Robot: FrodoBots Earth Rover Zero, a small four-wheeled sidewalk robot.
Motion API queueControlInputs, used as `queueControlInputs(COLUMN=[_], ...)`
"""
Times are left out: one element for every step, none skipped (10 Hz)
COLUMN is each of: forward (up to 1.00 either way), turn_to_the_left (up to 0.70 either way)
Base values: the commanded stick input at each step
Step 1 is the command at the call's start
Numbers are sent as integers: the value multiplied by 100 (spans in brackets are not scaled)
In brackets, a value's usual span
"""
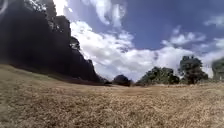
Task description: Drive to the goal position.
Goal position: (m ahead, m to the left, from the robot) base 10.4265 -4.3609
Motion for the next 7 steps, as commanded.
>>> queueControlInputs(forward=[70,70,70,70,70,70,70], turn_to_the_left=[-35,-35,-35,-35,-35,-35,-35])
